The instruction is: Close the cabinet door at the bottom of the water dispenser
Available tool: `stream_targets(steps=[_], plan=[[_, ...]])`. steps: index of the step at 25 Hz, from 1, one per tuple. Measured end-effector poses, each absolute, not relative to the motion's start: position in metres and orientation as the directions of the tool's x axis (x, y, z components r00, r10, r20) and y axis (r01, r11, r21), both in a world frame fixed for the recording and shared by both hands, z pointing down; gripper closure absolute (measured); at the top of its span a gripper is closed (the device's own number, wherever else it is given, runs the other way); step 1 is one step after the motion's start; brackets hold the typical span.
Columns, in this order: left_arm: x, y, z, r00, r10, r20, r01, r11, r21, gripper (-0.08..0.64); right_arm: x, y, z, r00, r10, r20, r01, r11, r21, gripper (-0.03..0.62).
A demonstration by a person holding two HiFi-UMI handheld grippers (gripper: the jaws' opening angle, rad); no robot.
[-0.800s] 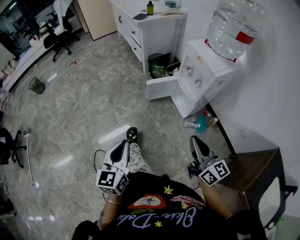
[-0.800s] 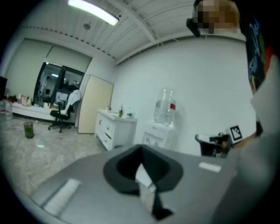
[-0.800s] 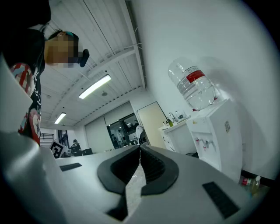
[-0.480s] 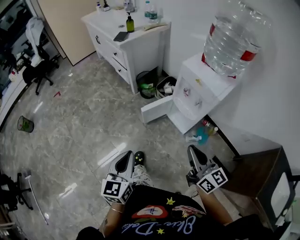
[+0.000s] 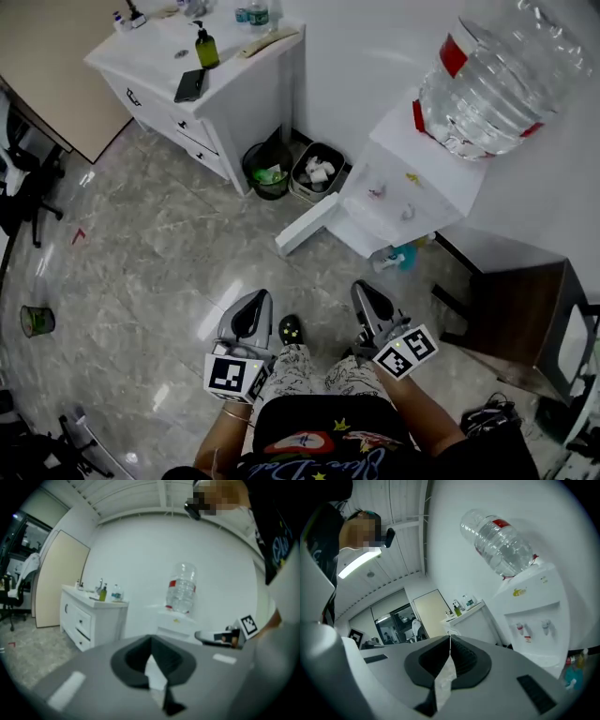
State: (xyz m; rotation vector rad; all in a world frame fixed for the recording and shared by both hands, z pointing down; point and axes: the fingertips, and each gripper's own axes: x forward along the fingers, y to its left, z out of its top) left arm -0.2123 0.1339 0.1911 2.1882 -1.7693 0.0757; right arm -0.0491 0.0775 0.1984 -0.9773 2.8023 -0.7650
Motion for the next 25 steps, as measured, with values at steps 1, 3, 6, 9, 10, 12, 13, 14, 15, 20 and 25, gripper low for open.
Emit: stream_targets(steps=[1, 3, 6, 9, 10, 12, 13, 14, 15, 20, 25], plan=[[-0.216, 0.12, 0.195, 0.237, -0.941, 0.24, -0.955, -0.181, 0.234, 0.563, -0.062, 0.073, 0.2, -0.806, -0.587, 0.076, -0.546, 0.687, -0.48, 0.575], [-0.217, 0.096, 0.209, 0.256, -0.938, 0.234, -0.946, -0.193, 0.261, 0.563, -0.081, 0.061, 0.209, -0.82, -0.569, 0.071, -0.529, 0.703, -0.476, 0.575], [-0.21, 0.069, 0.245, 0.294, -0.921, 0.257, -0.937, -0.226, 0.265, 0.563, -0.102, 0.04, 0.234, -0.825, -0.555, 0.108, -0.544, 0.725, -0.422, 0.575], [-0.211, 0.042, 0.287, 0.279, -0.914, 0.294, -0.941, -0.199, 0.274, 0.563, -0.113, 0.018, 0.277, -0.807, -0.566, 0.167, -0.579, 0.705, -0.41, 0.575], [-0.211, 0.033, 0.302, 0.26, -0.917, 0.303, -0.944, -0.176, 0.279, 0.563, -0.113, 0.011, 0.293, -0.798, -0.575, 0.181, -0.591, 0.685, -0.426, 0.575], [-0.21, 0.017, 0.331, 0.233, -0.922, 0.309, -0.949, -0.146, 0.279, 0.563, -0.113, -0.001, 0.328, -0.778, -0.592, 0.21, -0.614, 0.647, -0.451, 0.575], [-0.209, 0.01, 0.344, 0.231, -0.921, 0.314, -0.951, -0.146, 0.271, 0.563, -0.114, -0.006, 0.344, -0.77, -0.598, 0.224, -0.624, 0.632, -0.46, 0.575], [-0.209, 0.005, 0.357, 0.233, -0.918, 0.322, -0.955, -0.153, 0.255, 0.563, -0.116, -0.01, 0.359, -0.766, -0.6, 0.232, -0.629, 0.622, -0.466, 0.575], [-0.21, -0.001, 0.371, 0.234, -0.913, 0.334, -0.959, -0.159, 0.236, 0.563, -0.12, -0.014, 0.373, -0.767, -0.597, 0.237, -0.628, 0.621, -0.469, 0.575], [-0.227, -0.019, 0.453, 0.213, -0.896, 0.391, -0.972, -0.152, 0.181, 0.563, -0.13, -0.032, 0.439, -0.778, -0.572, 0.26, -0.621, 0.635, -0.459, 0.575], [-0.26, -0.018, 0.552, 0.163, -0.841, 0.516, -0.966, -0.029, 0.257, 0.563, -0.141, -0.038, 0.486, -0.79, -0.543, 0.285, -0.609, 0.646, -0.459, 0.575]])
